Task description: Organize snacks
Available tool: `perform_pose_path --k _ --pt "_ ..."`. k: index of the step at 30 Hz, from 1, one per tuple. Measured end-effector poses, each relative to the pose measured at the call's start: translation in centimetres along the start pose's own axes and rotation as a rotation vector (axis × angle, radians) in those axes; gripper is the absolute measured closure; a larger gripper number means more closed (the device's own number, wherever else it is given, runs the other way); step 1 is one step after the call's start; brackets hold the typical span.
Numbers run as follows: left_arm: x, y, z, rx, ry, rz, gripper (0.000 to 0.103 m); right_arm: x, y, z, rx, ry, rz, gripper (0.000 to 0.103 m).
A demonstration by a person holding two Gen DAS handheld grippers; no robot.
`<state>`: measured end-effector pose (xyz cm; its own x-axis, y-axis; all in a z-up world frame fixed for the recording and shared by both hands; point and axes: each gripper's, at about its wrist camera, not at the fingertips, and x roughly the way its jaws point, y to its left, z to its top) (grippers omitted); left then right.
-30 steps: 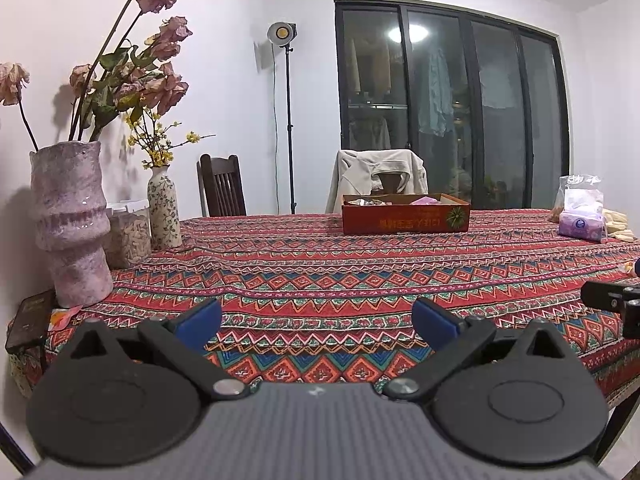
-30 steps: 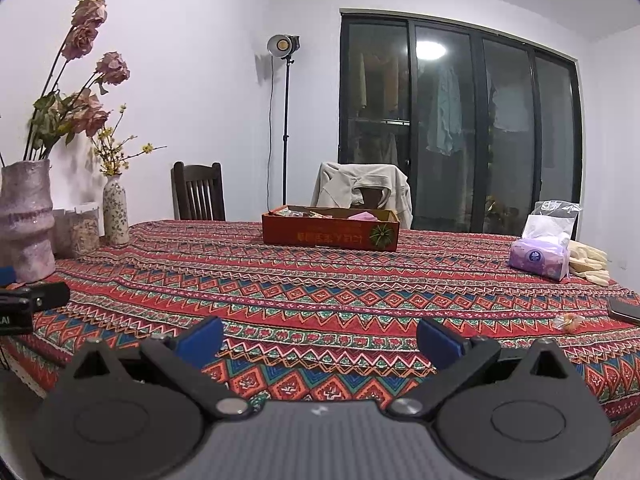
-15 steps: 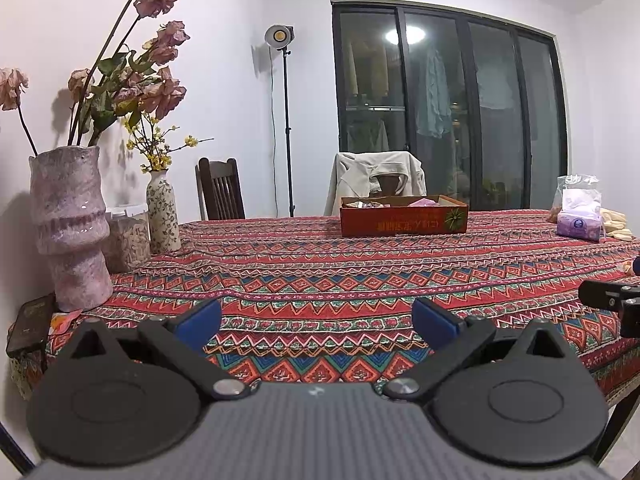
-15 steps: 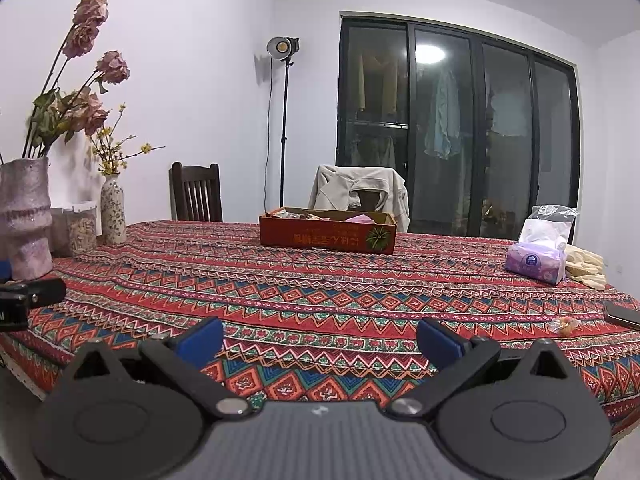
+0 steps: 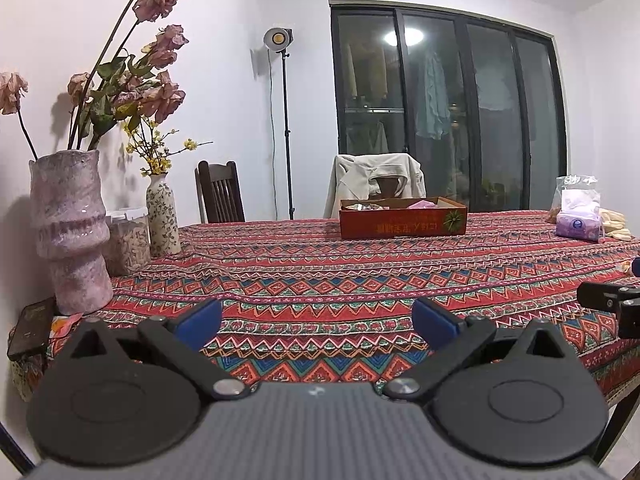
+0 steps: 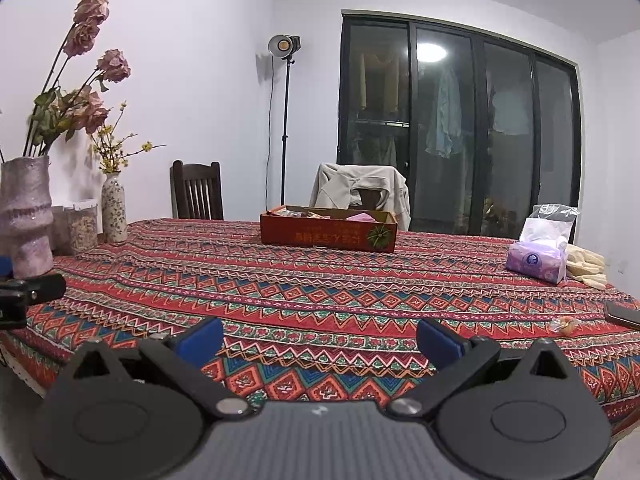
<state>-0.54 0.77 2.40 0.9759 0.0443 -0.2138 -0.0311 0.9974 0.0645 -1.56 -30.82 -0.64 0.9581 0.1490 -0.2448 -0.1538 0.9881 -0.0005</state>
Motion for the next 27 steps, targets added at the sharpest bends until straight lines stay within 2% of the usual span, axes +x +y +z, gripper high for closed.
perform_pose_path --k 27 --pt "-0.27 0.04 0.05 -0.002 -0.011 -0.005 0.000 -0.33 -0.39 0.06 0.016 -0.002 0.022 0.000"
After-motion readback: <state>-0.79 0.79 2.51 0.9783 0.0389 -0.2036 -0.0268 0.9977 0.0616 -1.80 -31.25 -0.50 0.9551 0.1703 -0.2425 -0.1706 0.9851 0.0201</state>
